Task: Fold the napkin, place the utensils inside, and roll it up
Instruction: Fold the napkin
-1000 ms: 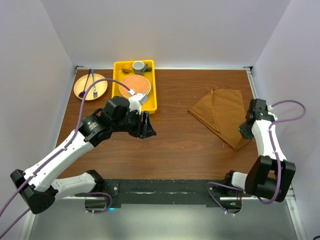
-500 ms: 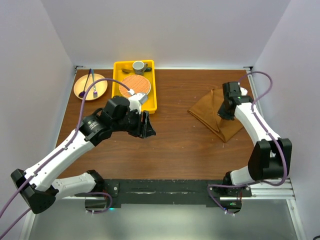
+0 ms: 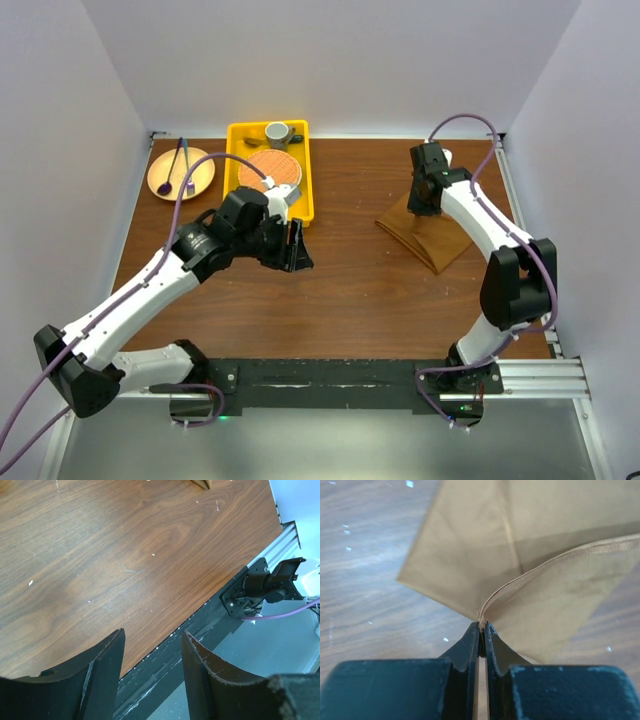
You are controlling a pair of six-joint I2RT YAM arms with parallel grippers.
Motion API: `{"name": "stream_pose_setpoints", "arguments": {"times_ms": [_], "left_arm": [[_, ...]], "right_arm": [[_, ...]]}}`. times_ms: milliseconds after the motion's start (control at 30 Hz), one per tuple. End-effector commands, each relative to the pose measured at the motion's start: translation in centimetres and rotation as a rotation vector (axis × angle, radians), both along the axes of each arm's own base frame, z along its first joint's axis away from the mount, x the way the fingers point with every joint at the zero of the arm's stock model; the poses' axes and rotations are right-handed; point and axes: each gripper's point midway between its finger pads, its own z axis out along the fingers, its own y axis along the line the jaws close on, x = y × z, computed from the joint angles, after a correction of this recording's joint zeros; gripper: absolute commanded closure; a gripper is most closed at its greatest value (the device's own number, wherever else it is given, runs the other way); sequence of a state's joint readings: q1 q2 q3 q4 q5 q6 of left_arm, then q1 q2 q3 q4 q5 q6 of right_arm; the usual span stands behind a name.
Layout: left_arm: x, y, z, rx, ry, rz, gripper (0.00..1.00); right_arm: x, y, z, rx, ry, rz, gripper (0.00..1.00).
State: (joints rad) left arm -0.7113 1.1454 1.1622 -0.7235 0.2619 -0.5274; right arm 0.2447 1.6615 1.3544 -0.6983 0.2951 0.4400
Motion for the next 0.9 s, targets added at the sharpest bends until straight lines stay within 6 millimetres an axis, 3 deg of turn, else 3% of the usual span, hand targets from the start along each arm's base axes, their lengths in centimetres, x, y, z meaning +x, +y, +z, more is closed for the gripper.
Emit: {"name": "stream_pose_setpoints", "arguments": {"times_ms": [0, 500, 867], "left_arm": [[1.1, -0.3, 1.8, -0.022, -0.053, -0.014, 0.46], [2.4, -0.3, 1.5, -0.008, -0.045, 0.002, 0.46], [2.9, -0.1, 1.5, -0.003, -0.047, 0.012, 0.46]], "right_arm": [[2.6, 1.8, 1.0, 0.007, -0.050, 0.078, 0.98], [4.9, 4.4, -1.4, 0.014, -0.010, 0.163, 0.96], [5.2, 4.8, -3.8, 0.010, 0.036, 0.181, 0.91]]}}
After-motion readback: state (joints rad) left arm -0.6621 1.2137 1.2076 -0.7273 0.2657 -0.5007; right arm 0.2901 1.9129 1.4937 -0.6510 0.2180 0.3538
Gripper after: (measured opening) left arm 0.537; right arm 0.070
